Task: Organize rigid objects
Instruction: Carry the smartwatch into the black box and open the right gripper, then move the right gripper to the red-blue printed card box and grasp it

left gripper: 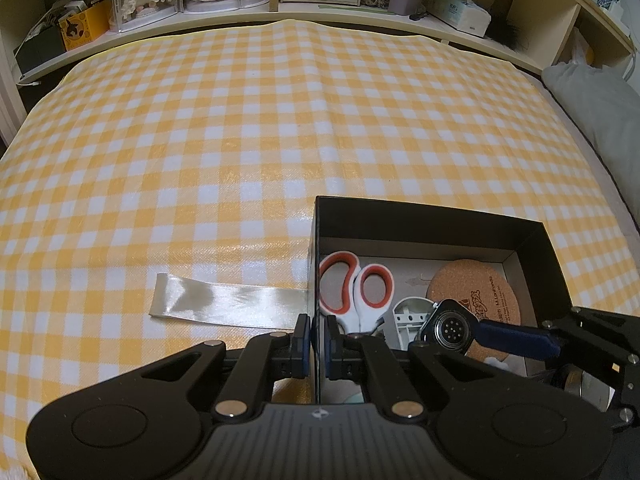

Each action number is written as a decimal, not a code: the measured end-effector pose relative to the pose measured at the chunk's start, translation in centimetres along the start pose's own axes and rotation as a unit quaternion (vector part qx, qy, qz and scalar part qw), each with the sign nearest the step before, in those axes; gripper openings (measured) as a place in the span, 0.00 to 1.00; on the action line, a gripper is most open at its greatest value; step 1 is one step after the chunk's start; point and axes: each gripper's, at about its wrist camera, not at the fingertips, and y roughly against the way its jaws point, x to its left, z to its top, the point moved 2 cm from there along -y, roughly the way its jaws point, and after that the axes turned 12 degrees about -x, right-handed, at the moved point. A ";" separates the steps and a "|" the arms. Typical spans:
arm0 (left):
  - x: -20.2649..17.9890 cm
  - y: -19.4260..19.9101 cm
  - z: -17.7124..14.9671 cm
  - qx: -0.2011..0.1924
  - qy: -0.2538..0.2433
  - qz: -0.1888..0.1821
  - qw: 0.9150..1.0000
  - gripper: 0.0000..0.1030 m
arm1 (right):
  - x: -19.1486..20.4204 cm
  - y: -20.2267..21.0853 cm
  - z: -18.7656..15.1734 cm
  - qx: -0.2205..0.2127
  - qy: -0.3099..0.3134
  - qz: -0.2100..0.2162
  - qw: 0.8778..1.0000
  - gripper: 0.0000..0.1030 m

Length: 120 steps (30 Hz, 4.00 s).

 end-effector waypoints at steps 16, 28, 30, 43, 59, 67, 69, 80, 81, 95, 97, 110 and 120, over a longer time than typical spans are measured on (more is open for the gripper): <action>0.0 0.0 0.0 0.000 0.000 0.000 1.000 0.05 | 0.5 2.8 1.0 -0.014 0.002 -0.012 1.000 0.95; -0.1 0.0 0.0 0.000 0.000 0.000 1.000 0.05 | -2.9 5.7 2.6 -0.046 -0.010 -0.058 0.997 1.00; -0.1 0.0 0.0 0.000 0.000 0.000 1.000 0.05 | -3.7 6.3 2.9 -0.054 -0.014 -0.070 0.996 1.00; -0.1 -0.1 0.0 0.000 -0.001 0.001 1.000 0.05 | -11.2 10.3 2.2 -0.055 0.061 -0.177 0.981 1.00; 0.7 -0.1 0.3 0.001 0.005 0.006 1.000 0.09 | -9.0 7.0 -6.3 0.083 0.231 -0.035 0.969 1.00; 0.6 -0.1 0.3 0.001 0.004 0.007 1.000 0.11 | -9.4 4.5 -7.1 0.083 0.219 -0.056 0.971 1.00; 1.0 0.2 0.5 -0.001 0.006 0.006 1.000 0.11 | -10.4 4.4 -6.9 0.077 0.204 -0.080 0.973 1.00; 1.8 0.6 0.9 -0.004 0.010 0.006 1.000 0.11 | -15.0 5.1 -5.4 0.045 0.066 -0.117 0.990 1.00; 1.7 0.6 0.8 -0.004 0.009 0.006 1.000 0.11 | -14.6 5.0 -5.3 0.041 0.064 -0.108 0.991 1.00; 2.1 0.8 1.0 -0.005 0.009 0.006 1.000 0.10 | -13.5 3.1 -4.7 0.086 0.100 -0.095 0.987 0.66; 1.8 0.8 0.9 -0.005 0.008 0.007 1.000 0.10 | -13.5 3.4 -4.9 0.110 0.098 -0.092 0.985 0.67; 2.1 0.8 1.0 -0.005 0.008 0.007 1.000 0.10 | -14.6 4.2 -4.7 0.113 -0.062 -0.122 0.984 0.67; 1.9 0.9 1.1 -0.004 0.008 0.007 1.000 0.10 | -13.7 3.2 -4.5 0.117 -0.021 -0.144 0.982 0.60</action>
